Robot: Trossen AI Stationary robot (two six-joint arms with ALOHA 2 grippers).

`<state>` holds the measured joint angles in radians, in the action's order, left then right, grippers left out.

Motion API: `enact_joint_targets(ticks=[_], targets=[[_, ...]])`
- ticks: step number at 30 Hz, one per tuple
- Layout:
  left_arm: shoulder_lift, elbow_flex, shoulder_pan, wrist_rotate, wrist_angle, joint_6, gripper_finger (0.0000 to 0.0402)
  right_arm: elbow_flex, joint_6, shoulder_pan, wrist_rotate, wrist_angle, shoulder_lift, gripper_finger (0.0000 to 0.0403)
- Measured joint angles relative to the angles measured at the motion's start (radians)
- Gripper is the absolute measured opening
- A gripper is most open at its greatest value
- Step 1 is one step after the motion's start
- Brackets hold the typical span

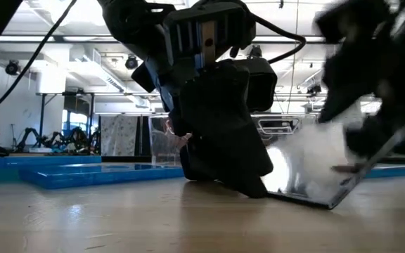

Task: Pick & place jewel cases by type
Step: Put the black CD case into the right transparent bin

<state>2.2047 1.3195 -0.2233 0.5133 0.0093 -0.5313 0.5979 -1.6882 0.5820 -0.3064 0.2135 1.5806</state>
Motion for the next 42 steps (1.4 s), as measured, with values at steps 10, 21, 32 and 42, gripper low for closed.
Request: enact_joint_targets(ticks=[10,21,32,42], targets=[[0.000,-0.011,-0.001,-0.018,-0.006,0.016,0.0127,0.053,-0.004,-0.004,0.066,0.003,0.018,0.0187],[-0.058,-0.013,-0.008,-0.136,-0.084,0.093,0.0126,0.048,-0.021,0.029,0.106,0.000,0.005,0.0082],[-0.371,-0.241,-0.006,-0.411,-0.212,0.122,0.0126,0.049,0.074,0.032,0.042,-0.145,-0.174,0.0011],[-0.768,-0.517,0.001,-0.740,-0.120,-0.092,0.0126,0.144,0.018,-0.116,-0.497,-0.695,-0.565,0.0010]])
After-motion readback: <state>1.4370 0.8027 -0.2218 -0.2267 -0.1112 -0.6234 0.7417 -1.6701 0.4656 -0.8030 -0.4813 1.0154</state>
